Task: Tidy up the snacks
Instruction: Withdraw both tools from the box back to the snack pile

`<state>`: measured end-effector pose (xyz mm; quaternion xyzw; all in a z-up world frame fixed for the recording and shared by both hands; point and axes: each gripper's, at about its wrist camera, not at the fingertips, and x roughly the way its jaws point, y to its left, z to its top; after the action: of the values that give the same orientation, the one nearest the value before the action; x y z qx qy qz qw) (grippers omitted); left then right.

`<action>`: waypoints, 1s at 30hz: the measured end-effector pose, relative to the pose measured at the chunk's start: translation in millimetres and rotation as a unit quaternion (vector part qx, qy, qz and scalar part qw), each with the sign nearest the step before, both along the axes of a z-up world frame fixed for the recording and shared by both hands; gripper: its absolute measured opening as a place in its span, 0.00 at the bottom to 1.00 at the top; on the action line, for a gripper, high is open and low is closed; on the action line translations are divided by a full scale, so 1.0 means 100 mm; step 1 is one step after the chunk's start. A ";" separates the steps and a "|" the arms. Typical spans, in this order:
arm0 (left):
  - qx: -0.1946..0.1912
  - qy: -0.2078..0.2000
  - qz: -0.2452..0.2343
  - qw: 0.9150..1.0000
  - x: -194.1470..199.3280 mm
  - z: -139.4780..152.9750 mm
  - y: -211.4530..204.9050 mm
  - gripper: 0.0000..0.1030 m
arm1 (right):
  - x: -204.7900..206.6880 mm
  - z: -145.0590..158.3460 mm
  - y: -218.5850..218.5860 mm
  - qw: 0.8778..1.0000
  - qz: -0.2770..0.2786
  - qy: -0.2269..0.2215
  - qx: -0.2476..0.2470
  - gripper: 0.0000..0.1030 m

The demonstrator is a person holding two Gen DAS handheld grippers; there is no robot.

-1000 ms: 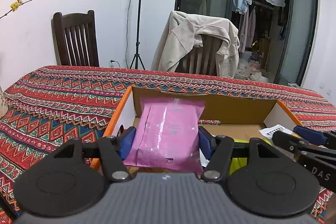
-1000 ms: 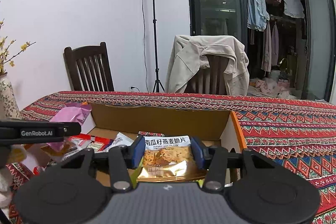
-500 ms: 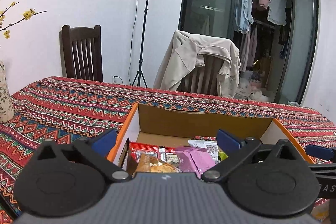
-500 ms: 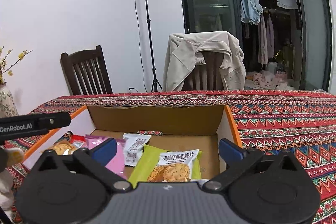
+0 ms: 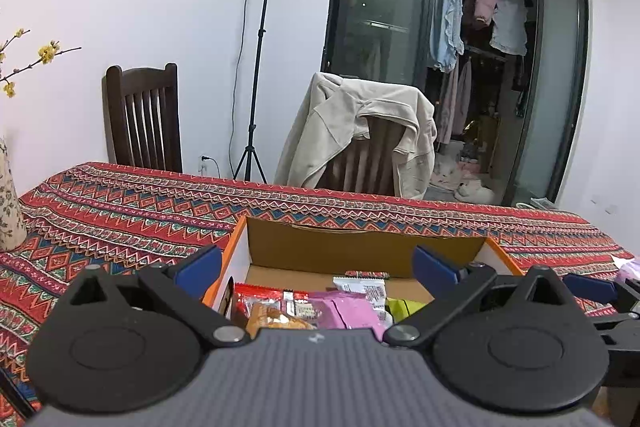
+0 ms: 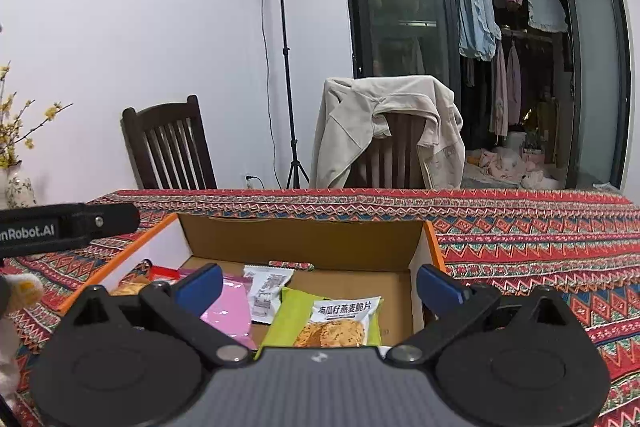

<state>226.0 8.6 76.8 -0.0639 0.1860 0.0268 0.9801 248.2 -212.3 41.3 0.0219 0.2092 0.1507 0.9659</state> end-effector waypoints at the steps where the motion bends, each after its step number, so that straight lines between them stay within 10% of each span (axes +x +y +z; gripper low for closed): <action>1: 0.002 0.001 0.001 1.000 -0.05 0.01 0.00 1.00 | -0.03 0.02 0.00 1.000 0.002 0.000 -0.001 1.00; 30: -0.017 0.045 0.010 0.999 -1.59 -0.39 0.42 1.00 | -1.65 -0.23 -0.03 0.998 0.044 0.033 -0.037 1.00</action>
<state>67.0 50.2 38.1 -0.0808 0.2296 0.0358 0.9693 83.5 -215.1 18.6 -0.0184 0.2476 0.1842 0.9510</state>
